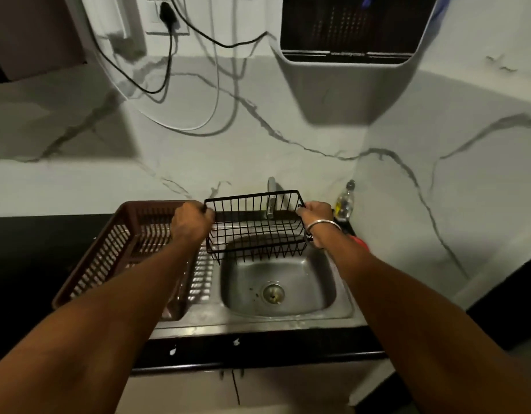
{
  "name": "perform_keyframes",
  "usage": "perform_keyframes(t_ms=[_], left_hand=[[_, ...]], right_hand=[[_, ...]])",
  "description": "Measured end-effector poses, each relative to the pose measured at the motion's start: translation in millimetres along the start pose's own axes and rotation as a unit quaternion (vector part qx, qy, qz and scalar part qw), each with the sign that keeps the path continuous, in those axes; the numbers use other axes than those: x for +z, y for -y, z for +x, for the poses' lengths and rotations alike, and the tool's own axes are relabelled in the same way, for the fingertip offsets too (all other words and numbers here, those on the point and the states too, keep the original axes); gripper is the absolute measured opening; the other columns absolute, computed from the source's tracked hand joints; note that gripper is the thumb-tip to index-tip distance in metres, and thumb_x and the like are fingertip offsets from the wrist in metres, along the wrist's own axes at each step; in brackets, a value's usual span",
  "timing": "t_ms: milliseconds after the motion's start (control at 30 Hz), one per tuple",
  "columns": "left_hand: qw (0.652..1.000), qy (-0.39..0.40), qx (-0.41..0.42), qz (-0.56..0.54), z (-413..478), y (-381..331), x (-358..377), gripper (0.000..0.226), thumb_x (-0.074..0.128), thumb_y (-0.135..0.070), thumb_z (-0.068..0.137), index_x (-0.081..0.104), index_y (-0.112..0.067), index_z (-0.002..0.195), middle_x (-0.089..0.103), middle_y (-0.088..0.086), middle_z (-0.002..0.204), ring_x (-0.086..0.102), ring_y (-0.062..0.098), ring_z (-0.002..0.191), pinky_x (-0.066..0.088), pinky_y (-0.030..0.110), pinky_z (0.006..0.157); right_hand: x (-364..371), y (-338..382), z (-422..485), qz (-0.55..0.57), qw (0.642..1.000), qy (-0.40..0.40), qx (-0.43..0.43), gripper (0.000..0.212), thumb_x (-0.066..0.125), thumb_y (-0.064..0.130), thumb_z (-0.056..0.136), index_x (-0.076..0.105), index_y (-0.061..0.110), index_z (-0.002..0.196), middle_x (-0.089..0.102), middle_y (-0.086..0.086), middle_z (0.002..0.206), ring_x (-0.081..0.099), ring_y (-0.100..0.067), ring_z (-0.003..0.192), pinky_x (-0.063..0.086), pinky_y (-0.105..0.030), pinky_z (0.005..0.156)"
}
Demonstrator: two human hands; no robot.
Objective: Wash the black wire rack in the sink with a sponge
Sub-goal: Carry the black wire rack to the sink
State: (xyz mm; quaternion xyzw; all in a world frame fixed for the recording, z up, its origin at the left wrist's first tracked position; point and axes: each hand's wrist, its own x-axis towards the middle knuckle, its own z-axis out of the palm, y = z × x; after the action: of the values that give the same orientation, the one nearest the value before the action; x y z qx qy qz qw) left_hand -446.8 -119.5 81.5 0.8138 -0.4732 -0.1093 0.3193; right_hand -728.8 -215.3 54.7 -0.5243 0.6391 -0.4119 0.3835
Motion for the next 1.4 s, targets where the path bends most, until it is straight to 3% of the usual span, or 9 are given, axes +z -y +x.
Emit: perform_keyframes(t_ms=[233,467,700,867,967,1100,1200,1300,1400], left_hand=[[0.999,0.043,0.014,0.004,9,-19,61,0.021,0.065,-0.037,0.099,0.076,-0.019,0.098,0.076,0.011,0.093,0.072,0.032,0.087,0.06,0.039,0.082],[0.998,0.055,0.009,0.032,10,-20,108,0.027,0.063,-0.037,0.105,0.077,-0.019,0.118,0.078,0.015,0.111,0.072,0.039,0.108,0.053,0.041,0.089],[0.998,0.06,0.001,0.01,15,-1,135,0.022,0.063,-0.03,0.107,0.074,-0.013,0.118,0.075,0.015,0.107,0.06,0.019,0.088,0.046,0.034,0.078],[0.997,0.066,-0.037,-0.011,30,13,154,0.021,0.066,-0.03,0.106,0.075,-0.014,0.117,0.073,0.01,0.11,0.062,0.019,0.094,0.048,0.032,0.08],[0.992,0.082,-0.068,-0.074,37,21,166,0.024,0.067,-0.032,0.105,0.072,-0.017,0.124,0.075,0.009,0.111,0.07,0.02,0.095,0.054,0.027,0.073],[0.959,0.151,-0.125,-0.203,46,36,180,0.03,0.068,-0.042,0.103,0.069,-0.027,0.129,0.076,0.009,0.113,0.074,0.024,0.095,0.067,0.048,0.082],[0.895,0.205,-0.209,-0.338,49,29,182,0.048,0.053,-0.063,0.104,0.069,-0.02,0.118,0.075,0.012,0.109,0.071,0.024,0.096,0.061,0.043,0.085],[0.816,0.252,-0.299,-0.426,55,22,181,0.065,0.044,-0.071,0.104,0.069,-0.011,0.111,0.067,0.009,0.089,0.061,0.022,0.078,0.051,0.037,0.073],[0.83,0.272,-0.304,-0.381,66,26,189,0.047,0.06,-0.056,0.104,0.072,-0.011,0.111,0.074,0.013,0.103,0.061,0.024,0.085,0.057,0.044,0.083]], right_hand=[[-33,-54,32,0.003,0.998,-0.011,0.06,0.025,0.077,0.02,0.085,0.064,0.014,0.065,0.063,-0.004,0.062,0.059,-0.025,0.063,0.054,-0.037,0.069],[-35,-90,56,0.107,0.986,0.018,0.124,0.039,0.073,0.039,0.095,0.073,0.004,0.079,0.064,-0.006,0.06,0.051,-0.016,0.04,0.041,-0.025,0.038],[-27,-111,73,0.044,0.993,0.08,0.077,0.032,0.064,0.03,0.104,0.071,0.0,0.094,0.059,-0.008,0.062,0.051,-0.016,0.042,0.044,-0.025,0.041],[-14,-120,82,0.003,0.994,0.083,0.076,0.026,0.068,0.027,0.101,0.068,0.002,0.091,0.065,-0.01,0.069,0.058,-0.019,0.05,0.053,-0.032,0.051],[-9,-127,84,0.015,0.991,0.092,0.091,0.018,0.066,0.016,0.102,0.064,0.005,0.088,0.064,-0.008,0.074,0.059,-0.017,0.058,0.054,-0.025,0.049],[-2,-137,82,-0.021,0.993,0.08,0.081,0.012,0.068,0.008,0.1,0.067,0.014,0.09,0.071,-0.006,0.089,0.067,-0.015,0.076,0.058,-0.026,0.071],[-1,-139,76,-0.08,0.993,0.065,0.065,0.014,0.073,0.004,0.094,0.071,0.018,0.092,0.073,-0.005,0.094,0.069,-0.017,0.089,0.057,-0.03,0.086],[5,-145,76,-0.112,0.991,0.051,0.054,0.011,0.074,0.002,0.092,0.07,0.012,0.091,0.073,-0.009,0.093,0.068,-0.019,0.086,0.055,-0.026,0.08],[11,-151,76,-0.151,0.987,0.042,0.049,0.005,0.072,0.008,0.093,0.07,0.011,0.09,0.071,-0.008,0.086,0.066,-0.019,0.081,0.048,-0.017,0.066]])
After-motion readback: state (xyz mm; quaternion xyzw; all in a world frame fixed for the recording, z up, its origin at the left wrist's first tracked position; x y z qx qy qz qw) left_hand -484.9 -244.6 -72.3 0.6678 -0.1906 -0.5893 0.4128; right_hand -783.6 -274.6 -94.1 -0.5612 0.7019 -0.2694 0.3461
